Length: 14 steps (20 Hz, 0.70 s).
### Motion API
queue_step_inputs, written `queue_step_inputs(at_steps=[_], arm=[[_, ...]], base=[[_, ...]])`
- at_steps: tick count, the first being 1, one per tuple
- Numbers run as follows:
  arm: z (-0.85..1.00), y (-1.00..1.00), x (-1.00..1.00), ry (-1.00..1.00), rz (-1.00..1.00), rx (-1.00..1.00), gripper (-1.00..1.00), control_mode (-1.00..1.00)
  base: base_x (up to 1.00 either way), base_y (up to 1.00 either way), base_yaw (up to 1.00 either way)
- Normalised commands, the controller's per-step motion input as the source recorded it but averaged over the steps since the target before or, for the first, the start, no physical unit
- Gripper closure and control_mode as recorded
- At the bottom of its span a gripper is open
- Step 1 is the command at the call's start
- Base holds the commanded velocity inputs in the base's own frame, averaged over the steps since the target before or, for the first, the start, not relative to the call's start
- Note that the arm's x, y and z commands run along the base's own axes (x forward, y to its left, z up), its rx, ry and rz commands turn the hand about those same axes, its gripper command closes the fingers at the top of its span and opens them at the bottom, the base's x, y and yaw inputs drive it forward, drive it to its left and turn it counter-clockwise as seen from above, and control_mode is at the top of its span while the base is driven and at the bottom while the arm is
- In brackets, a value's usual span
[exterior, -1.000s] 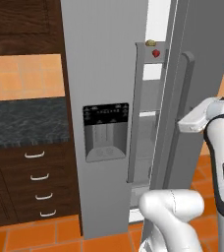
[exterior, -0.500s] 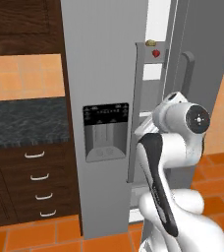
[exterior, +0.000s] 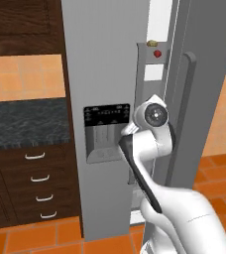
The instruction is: Take the strawberry from the fridge and place it on top of the pancake, located on the dining counter.
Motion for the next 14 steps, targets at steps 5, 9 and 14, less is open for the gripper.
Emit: queue_step_inputs(at_steps=[5, 9, 14], arm=[[0.0, -0.32, 0.68, 0.16, -0.01, 0.0, -1.0, -1.0], [0.0, -0.1, 0.49, 0.09, 0.0, 0.0, -1.0, -1.0], [0.0, -0.13, 0.32, 0.02, 0.0, 0.0, -1.0, -1.0]], base=[[0.0, 0.0, 0.0], [0.0, 0.0, 0.0], [0.0, 0.0, 0.0]])
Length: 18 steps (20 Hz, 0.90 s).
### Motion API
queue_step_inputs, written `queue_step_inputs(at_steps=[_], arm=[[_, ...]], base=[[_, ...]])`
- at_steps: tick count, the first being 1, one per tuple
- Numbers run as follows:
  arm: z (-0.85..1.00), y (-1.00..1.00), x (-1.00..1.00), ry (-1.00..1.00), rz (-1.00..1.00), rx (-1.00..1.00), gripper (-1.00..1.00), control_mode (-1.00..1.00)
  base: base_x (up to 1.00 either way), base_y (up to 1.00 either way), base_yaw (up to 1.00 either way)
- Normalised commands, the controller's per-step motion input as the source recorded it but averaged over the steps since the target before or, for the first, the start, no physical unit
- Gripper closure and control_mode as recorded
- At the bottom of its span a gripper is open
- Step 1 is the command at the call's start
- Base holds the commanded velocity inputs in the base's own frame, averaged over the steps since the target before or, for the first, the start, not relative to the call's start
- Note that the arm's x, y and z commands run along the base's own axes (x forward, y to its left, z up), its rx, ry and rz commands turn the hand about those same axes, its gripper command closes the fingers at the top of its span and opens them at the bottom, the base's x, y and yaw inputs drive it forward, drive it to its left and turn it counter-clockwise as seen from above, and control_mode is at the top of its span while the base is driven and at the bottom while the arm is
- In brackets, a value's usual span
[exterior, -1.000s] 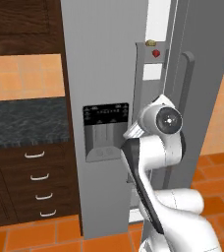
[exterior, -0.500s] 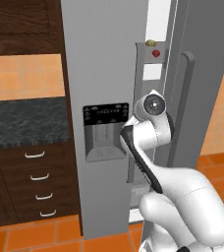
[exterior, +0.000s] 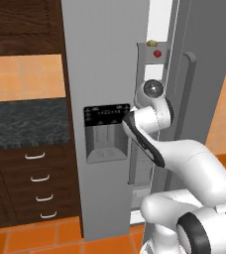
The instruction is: Take the strawberry from the fridge and place it on top of the pancake, located on the dining counter.
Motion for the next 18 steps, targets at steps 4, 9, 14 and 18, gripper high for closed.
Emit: queue_step_inputs(at_steps=[4, 9, 14, 18], arm=[[0.0, -0.32, 0.23, 0.0, 0.0, 0.0, -1.0, -1.0], [0.0, -0.4, 0.16, 0.0, 0.0, 0.0, -1.0, -1.0], [0.01, -0.48, 0.04, 0.0, 0.0, 0.0, -1.0, -1.0], [0.05, -0.78, -0.13, 0.0, 0.0, 0.0, -1.0, -1.0]], base=[[0.0, 0.0, 0.0], [0.0, 0.0, 0.0], [0.0, 0.0, 0.0], [0.0, 0.0, 0.0]])
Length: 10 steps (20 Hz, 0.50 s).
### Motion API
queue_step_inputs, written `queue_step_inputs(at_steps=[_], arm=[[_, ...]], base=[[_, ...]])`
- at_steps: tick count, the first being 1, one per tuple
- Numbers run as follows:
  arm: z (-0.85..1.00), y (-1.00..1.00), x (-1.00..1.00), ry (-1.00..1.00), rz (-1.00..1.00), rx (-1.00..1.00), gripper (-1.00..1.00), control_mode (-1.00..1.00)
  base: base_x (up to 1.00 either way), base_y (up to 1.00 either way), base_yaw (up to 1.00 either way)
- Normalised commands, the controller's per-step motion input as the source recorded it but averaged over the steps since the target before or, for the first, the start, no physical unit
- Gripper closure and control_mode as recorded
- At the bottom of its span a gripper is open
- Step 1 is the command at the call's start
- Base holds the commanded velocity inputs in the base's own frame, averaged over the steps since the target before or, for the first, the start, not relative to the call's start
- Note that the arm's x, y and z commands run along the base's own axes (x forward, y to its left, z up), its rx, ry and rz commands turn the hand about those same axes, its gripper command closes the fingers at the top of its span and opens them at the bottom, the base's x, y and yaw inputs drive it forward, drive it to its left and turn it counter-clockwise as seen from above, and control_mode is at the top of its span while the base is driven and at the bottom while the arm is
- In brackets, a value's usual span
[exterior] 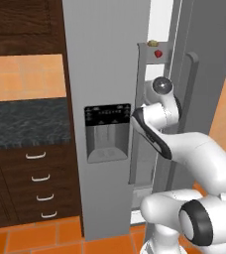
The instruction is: Take the strawberry from the fridge and place it on top of the pancake, located on the dining counter.
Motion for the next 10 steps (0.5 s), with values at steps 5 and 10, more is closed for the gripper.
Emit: queue_step_inputs(at_steps=[5, 10], arm=[[0.18, -0.99, -0.25, 0.0, 0.0, 0.0, -1.0, -1.0], [0.32, -1.0, -0.06, 0.0, -0.05, 0.03, -1.0, -1.0]], base=[[0.0, 0.0, 0.0], [0.0, 0.0, 0.0]])
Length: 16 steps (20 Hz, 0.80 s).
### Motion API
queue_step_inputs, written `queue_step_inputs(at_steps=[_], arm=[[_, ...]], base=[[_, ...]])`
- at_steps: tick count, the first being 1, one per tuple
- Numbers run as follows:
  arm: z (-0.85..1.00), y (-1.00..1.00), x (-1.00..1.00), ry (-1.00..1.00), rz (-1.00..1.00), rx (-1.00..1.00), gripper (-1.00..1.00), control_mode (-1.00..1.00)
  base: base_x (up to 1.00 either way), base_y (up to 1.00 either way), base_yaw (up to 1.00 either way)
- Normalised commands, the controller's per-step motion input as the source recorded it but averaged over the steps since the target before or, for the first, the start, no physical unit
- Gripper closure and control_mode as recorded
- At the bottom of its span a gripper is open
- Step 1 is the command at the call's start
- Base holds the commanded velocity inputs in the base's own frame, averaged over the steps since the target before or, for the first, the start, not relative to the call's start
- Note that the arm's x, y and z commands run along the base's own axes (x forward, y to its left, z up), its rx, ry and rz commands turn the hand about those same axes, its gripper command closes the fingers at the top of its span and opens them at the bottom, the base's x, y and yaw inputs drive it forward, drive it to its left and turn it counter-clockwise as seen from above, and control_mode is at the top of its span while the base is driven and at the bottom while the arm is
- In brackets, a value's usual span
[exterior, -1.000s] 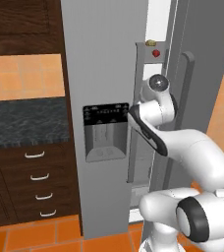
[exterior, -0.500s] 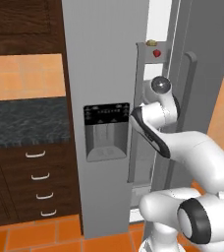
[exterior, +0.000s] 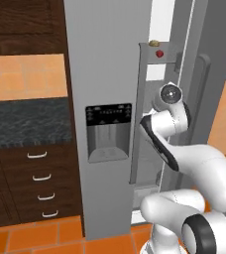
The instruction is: Take the strawberry from the fridge and place it on top of the pancake, located on the dining counter.
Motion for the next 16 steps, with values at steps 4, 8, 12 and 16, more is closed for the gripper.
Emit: queue_step_inputs(at_steps=[4, 8, 12, 16], arm=[[0.31, -1.0, -0.1, 0.0, -0.06, 0.06, -1.0, -1.0], [0.34, -1.0, -0.16, 0.0, -0.08, 0.07, -1.0, -1.0], [0.25, -1.0, -0.18, 0.0, -0.07, 0.08, -1.0, -1.0], [0.27, -1.0, -0.16, 0.0, -0.07, 0.08, -1.0, -1.0]], base=[[0.0, 0.0, 0.0], [0.0, 0.0, 0.0], [0.0, 0.0, 0.0], [0.0, 0.0, 0.0]])
